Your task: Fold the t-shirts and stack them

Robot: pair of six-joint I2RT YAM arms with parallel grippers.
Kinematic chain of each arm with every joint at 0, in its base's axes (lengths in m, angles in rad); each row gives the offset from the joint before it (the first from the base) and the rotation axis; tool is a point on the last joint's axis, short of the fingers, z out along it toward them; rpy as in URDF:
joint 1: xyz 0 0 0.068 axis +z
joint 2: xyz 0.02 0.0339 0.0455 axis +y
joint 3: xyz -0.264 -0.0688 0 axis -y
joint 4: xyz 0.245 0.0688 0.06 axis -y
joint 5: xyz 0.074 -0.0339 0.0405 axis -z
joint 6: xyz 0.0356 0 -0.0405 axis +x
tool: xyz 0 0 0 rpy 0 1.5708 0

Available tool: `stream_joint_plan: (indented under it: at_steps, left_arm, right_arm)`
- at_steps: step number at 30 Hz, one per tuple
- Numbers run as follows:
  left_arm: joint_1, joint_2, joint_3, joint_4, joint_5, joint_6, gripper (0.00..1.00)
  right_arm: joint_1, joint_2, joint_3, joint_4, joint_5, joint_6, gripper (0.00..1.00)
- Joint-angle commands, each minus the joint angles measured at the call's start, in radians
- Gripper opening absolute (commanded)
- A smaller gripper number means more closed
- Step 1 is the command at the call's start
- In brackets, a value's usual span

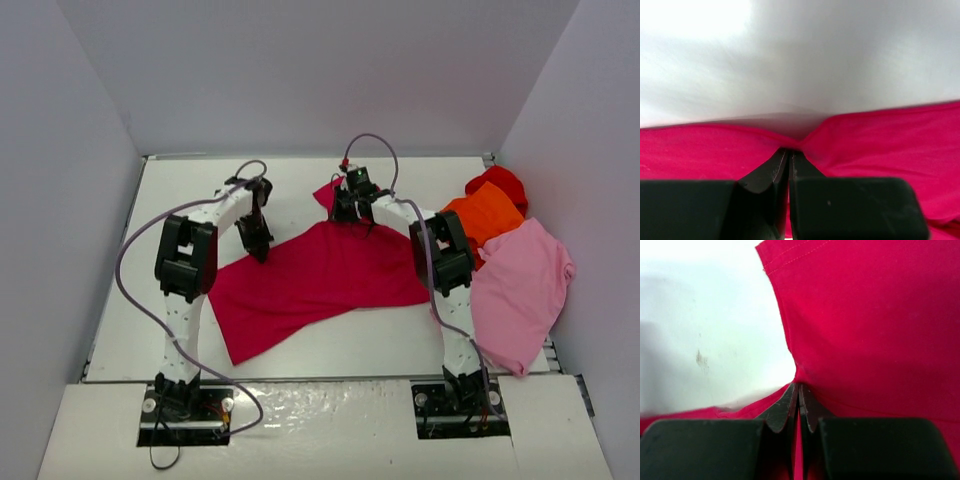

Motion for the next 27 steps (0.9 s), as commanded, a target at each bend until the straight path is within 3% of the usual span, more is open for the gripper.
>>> stream_joint_plan:
  at_steps: [1, 7, 12, 14, 16, 19, 22, 23, 27]
  left_arm:
    - [0.129, 0.04, 0.131, 0.005, -0.15, 0.053, 0.0]
    - [0.213, 0.07, 0.369, -0.094, -0.266, 0.117, 0.0]
    - [0.222, 0.137, 0.551, -0.173, -0.277, 0.16, 0.0]
    - [0.219, 0.129, 0.557, -0.183, -0.276, 0.165, 0.0]
    - [0.216, 0.079, 0.498, -0.141, -0.262, 0.166, 0.0]
    - [0.203, -0.06, 0.391, -0.095, -0.226, 0.156, 0.0]
    - [0.155, -0.246, 0.14, -0.021, -0.085, 0.128, 0.0]
    - [0.142, -0.299, 0.078, -0.003, -0.028, 0.118, 0.0]
    - [0.045, -0.52, -0.274, 0.089, 0.065, 0.035, 0.0]
  right_arm:
    - [-0.003, 0.106, 0.077, -0.053, 0.092, -0.093, 0.0]
    - [-0.041, 0.162, 0.165, -0.025, 0.079, -0.113, 0.0]
    - [-0.065, 0.153, 0.174, 0.085, 0.009, -0.106, 0.0]
    - [-0.063, 0.122, 0.156, 0.126, 0.004, -0.115, 0.0]
    - [-0.054, 0.068, 0.119, 0.163, 0.021, -0.134, 0.04]
    - [-0.044, -0.067, 0.036, 0.224, 0.08, -0.163, 0.3]
    - [-0.047, -0.22, -0.061, 0.208, 0.179, -0.161, 0.58]
    - [-0.047, -0.262, -0.083, 0.197, 0.204, -0.161, 0.61]
    - [-0.046, -0.462, -0.221, 0.053, 0.409, -0.144, 0.59]
